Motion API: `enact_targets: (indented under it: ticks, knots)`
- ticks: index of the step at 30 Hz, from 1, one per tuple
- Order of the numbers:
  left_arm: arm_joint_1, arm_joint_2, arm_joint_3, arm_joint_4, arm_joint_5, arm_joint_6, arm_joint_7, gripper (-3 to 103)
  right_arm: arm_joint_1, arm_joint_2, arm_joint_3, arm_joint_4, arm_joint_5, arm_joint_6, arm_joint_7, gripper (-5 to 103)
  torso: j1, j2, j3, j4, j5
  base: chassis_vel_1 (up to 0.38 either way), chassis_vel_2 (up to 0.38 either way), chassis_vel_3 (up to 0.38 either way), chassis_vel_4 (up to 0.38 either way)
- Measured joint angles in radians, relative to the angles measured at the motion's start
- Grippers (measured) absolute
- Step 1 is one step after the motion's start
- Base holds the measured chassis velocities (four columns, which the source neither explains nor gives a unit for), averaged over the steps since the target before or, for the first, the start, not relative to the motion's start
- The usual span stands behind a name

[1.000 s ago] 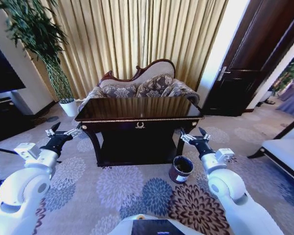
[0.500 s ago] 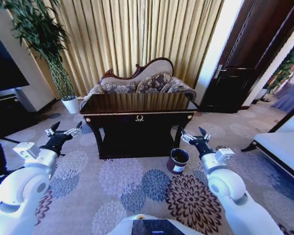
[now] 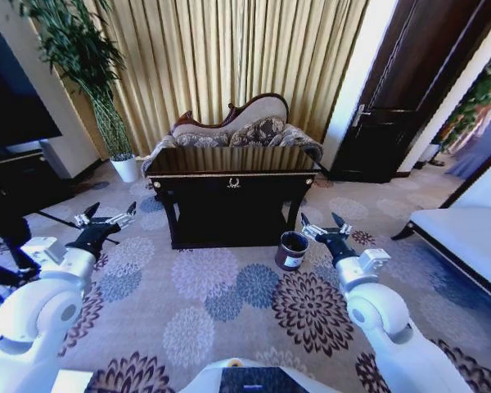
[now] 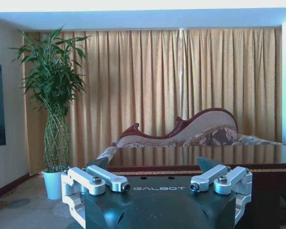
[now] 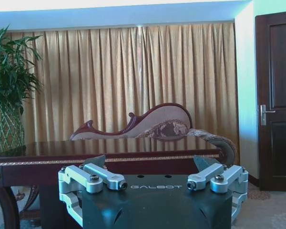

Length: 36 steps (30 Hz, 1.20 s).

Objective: Move to the front of the table and place the trash on the table into the trash bin.

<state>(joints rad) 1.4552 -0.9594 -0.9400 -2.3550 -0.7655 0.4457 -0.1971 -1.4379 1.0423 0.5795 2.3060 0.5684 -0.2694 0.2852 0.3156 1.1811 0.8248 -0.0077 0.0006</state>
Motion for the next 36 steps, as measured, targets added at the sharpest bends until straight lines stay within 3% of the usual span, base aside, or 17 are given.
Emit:
enact_targets:
  ticks: [2, 4, 8, 10, 20, 25, 28, 36]
  knots:
    - [-0.002, 0.001, 0.000, 0.000, 0.000, 0.000, 0.000, 100, 0.000, 0.000, 0.000, -0.001, -0.001, 0.000, 0.000, 100, 0.000, 0.000, 0.000, 0.0001, 0.0005, 0.277, -0.269, -0.260, 0.268]
    - [-0.006, 0.003, 0.000, 0.003, -0.001, 0.000, -0.001, 100, 0.000, 0.000, -0.001, -0.004, -0.002, 0.006, 0.000, 100, 0.000, 0.000, 0.000, 0.0006, -0.0018, 0.265, -0.282, -0.258, 0.303]
    - [-0.005, 0.003, 0.000, 0.003, -0.001, -0.001, -0.003, 100, 0.006, 0.002, -0.005, -0.028, -0.005, 0.032, -0.001, 100, -0.001, 0.000, 0.000, 0.0002, -0.0002, 0.289, -0.261, -0.286, 0.238]
    - [-0.001, -0.001, 0.000, 0.002, -0.001, -0.001, -0.003, 100, 0.006, 0.002, -0.005, -0.032, -0.005, 0.038, -0.002, 100, -0.001, 0.001, 0.000, 0.0005, -0.0015, 0.132, -0.078, -0.079, 0.125]
    - [0.014, -0.026, 0.000, -0.016, -0.003, -0.002, -0.006, 100, 0.015, -0.007, 0.003, -0.065, 0.000, 0.050, -0.002, 100, 0.002, -0.001, 0.001, 0.0001, -0.0004, -0.015, 0.011, 0.021, -0.014]
    - [0.027, -0.029, -0.007, -0.023, -0.008, -0.008, -0.021, 100, 0.018, -0.025, 0.012, -0.051, 0.013, 0.017, -0.001, 100, 0.000, 0.000, 0.000, 0.0005, -0.0005, 0.000, 0.000, 0.000, 0.000]
    - [0.050, 0.004, -0.033, -0.042, -0.066, -0.035, -0.040, 100, 0.013, -0.074, 0.012, -0.008, 0.059, -0.024, 0.021, 100, -0.001, 0.000, 0.000, 0.0002, -0.0011, 0.003, -0.004, -0.017, 0.001]
    - [0.069, 0.037, -0.075, -0.047, -0.114, -0.054, -0.044, 100, 0.049, -0.116, 0.017, 0.035, 0.123, -0.035, 0.069, 100, 0.000, 0.000, 0.000, 0.0002, -0.0004, 0.000, 0.000, 0.000, 0.000]
